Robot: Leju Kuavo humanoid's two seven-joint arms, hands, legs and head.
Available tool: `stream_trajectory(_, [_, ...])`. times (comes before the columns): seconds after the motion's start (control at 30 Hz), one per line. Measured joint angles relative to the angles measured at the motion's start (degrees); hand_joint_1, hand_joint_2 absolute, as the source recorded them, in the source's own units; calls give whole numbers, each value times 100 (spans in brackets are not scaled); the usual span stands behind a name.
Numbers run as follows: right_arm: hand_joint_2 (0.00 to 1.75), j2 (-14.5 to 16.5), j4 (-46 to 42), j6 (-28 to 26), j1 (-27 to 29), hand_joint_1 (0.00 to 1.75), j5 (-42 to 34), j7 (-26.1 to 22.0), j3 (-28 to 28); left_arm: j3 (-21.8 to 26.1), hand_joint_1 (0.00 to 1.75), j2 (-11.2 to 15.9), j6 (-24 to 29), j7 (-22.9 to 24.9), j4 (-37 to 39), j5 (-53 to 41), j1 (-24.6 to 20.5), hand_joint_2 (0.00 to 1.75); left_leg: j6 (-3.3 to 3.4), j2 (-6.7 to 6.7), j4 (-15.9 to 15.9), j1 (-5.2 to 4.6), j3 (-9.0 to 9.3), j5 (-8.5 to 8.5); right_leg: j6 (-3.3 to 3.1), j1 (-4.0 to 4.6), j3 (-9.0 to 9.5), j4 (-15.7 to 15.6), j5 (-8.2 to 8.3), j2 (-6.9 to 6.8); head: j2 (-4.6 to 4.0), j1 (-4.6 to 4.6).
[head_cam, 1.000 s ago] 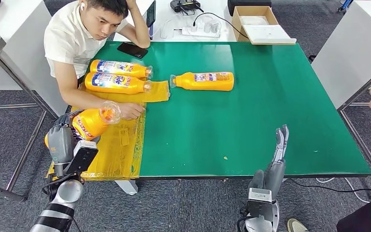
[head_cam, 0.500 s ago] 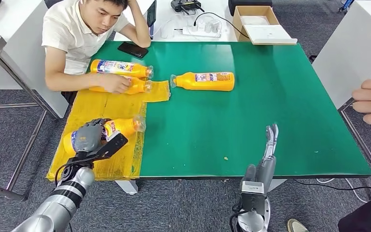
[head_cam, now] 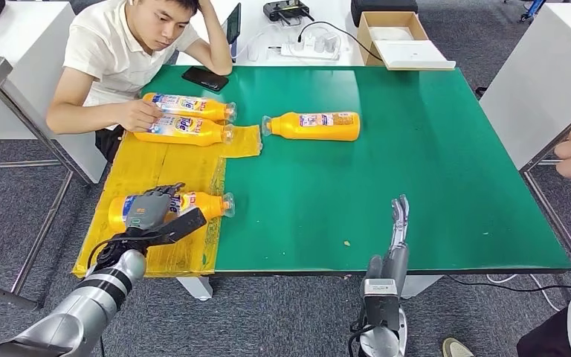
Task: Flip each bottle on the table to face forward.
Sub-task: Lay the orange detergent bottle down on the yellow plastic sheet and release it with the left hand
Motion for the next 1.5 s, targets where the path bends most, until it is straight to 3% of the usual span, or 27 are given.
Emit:
stream_trajectory(0.4, [0, 7, 142, 82, -14, 0, 13, 0, -25, -219, 0, 126, -1057, -302, -30, 163, -85, 175, 1, -20, -1, -3, 33, -3, 1, -3, 42, -3, -5, -12, 1, 1])
stream_trajectory(0.63, [0, 7, 184, 86, -19, 0, 22, 0, -36, -212, 0, 169, -1094, -671, -141, 534, 5, 175, 0, -19, -2, -2, 50, 0, 1, -1, 55, -1, -5, -12, 0, 0])
stream_trajectory(0.87, [0, -9, 201, 12, -11, 0, 60, 0, -22, -9, 0, -9, -905, -1719, -1374, 2256, 990, 175, 0, -12, -1, -3, 31, 0, 2, -3, 31, -2, -4, -9, 1, 2])
stream_trajectory(1.27, [0, -28, 192, -41, 103, 0, -45, 0, 46, -66, 0, -402, -736, -2229, -3867, 3544, 2400, 175, 2, -10, 0, -2, -19, -6, 2, 0, -18, -5, -5, -9, -1, 2])
stream_trajectory(1.4, [175, -28, 192, -215, 107, 0, -3, 0, 46, -121, 0, -527, -557, -2330, -4399, 3924, 2662, 175, 2, -7, 0, -2, -19, -6, 2, 0, -19, -5, -4, -8, 0, 1])
stream_trajectory(1.5, [175, -44, 239, -409, 64, 0, 207, 4, 41, -223, 0, -655, -247, -2488, -4805, 4414, 2858, 175, 2, -7, 0, -2, -20, -6, 3, -1, -18, -5, -4, -8, 0, 2])
